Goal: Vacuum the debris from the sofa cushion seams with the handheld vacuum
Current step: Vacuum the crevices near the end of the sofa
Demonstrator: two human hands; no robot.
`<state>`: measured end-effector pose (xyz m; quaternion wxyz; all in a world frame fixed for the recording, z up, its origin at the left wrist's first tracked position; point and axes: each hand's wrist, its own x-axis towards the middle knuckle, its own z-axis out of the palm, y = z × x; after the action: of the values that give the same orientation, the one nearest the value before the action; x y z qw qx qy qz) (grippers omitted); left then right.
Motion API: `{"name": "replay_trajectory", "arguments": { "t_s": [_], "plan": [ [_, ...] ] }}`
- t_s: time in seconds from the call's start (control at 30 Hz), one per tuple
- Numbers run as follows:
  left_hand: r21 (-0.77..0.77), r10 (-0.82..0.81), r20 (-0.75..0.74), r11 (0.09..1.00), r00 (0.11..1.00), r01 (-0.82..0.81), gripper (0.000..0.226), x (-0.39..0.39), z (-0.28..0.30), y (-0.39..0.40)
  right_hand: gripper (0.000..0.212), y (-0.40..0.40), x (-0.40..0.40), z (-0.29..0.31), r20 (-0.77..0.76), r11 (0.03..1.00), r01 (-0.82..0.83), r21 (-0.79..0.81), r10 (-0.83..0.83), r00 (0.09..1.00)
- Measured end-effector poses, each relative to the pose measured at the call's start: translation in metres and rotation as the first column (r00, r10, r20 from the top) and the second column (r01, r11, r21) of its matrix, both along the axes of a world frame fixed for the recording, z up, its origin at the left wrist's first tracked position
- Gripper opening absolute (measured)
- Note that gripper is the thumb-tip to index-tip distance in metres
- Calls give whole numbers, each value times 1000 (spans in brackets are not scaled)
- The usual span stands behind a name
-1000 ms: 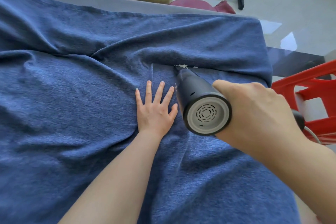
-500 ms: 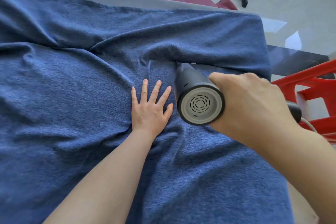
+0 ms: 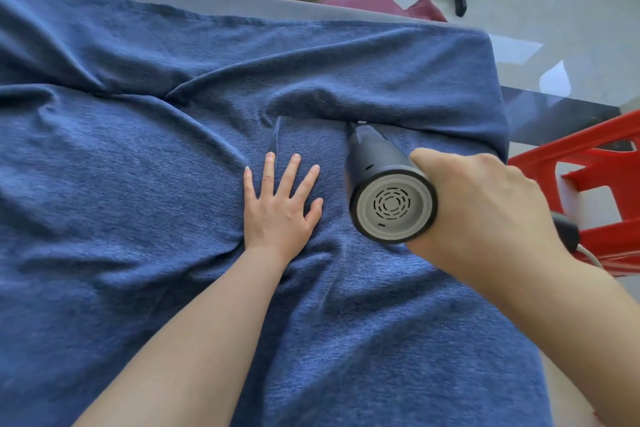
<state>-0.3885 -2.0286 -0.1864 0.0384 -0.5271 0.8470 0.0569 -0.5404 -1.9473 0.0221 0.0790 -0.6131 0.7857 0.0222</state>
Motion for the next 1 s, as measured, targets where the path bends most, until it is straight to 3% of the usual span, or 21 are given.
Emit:
{"name": "replay_trajectory", "arguments": {
  "t_s": [0.4,0.6,0.8,0.93,1.0],
  "plan": [
    [-42,16,-19,999,1000,-17,65,0,-8,-2,38,2,-13,-10,-85,1000,9,23,-7,996],
    [-42,28,18,999,999,-27,59,-1,-11,-2,30,13,-15,-25,-55,1000,14,9,-14,998],
    [73,24,82,997,996,-30,58,0,-1,8,29,34,-23,-24,84,988,74,-138,-63,994],
    [203,-13,81,979,997,-3,59,12,17,13,25,56,-22,-16,275,956,162,-243,-92,957],
    [253,-10,102,967,995,-17,60,17,28,18,24,68,-15,-5,425,924,267,-272,-134,895]
  ]
}}
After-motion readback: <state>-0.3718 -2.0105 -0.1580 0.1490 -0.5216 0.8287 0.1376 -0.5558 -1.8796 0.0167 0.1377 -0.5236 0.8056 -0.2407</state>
